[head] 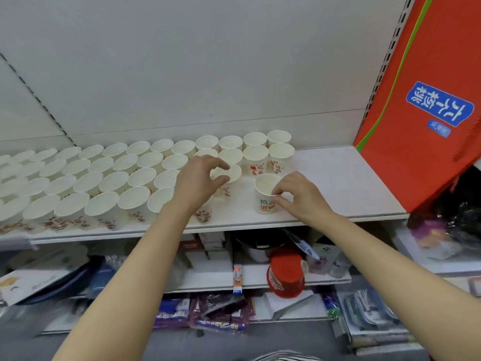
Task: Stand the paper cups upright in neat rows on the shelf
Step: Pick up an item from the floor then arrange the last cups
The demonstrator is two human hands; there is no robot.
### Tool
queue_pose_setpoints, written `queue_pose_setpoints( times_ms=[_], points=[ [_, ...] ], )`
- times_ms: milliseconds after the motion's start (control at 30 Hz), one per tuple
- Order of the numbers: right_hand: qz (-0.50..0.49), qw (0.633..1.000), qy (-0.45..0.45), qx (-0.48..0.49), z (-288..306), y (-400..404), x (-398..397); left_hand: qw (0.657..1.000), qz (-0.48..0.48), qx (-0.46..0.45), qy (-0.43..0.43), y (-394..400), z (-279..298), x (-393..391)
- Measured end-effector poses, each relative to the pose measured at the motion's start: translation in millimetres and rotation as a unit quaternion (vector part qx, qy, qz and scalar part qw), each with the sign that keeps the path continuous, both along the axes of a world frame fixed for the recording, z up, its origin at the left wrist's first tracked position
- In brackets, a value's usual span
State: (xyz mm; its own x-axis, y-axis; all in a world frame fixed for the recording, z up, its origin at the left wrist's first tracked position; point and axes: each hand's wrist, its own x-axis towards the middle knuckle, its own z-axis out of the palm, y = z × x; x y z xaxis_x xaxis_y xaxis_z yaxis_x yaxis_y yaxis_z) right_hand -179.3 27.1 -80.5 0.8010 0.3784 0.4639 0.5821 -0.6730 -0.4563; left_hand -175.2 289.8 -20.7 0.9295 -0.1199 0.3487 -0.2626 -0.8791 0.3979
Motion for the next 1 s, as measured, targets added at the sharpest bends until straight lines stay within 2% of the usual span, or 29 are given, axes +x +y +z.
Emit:
queue_pose_setpoints(
  times_ms=[133,267,333,500,700,900,1000],
  points=[
    [-0.002,1.000,-0.002,-0.003,2,27,-9,0.999,-0.025,0.024,0.002,3,-6,-12],
    [-0.032,0.999,0.001,-0.001,6,35,-21,0.987,-0.138,0.078,-0.018,-18,-11,-21],
    [-0.047,0.999,0.012,0.003,7,36,-23,0.980,-0.166,0.107,-0.024,-28,-12,-24],
    [-0.078,0.996,0.033,0.014,12,40,-27,0.970,-0.177,0.166,-0.012,-33,-6,-25],
    [-0.070,0.997,0.025,0.022,12,46,-33,0.965,-0.204,0.162,0.012,-13,-4,-30],
    [-0.045,0.998,0.014,0.041,12,47,-35,0.960,-0.189,0.206,0.009,-1,0,-27],
    [-0.031,0.998,0.020,0.059,11,48,-35,0.964,-0.186,0.188,0.013,1,1,-30]
  ],
)
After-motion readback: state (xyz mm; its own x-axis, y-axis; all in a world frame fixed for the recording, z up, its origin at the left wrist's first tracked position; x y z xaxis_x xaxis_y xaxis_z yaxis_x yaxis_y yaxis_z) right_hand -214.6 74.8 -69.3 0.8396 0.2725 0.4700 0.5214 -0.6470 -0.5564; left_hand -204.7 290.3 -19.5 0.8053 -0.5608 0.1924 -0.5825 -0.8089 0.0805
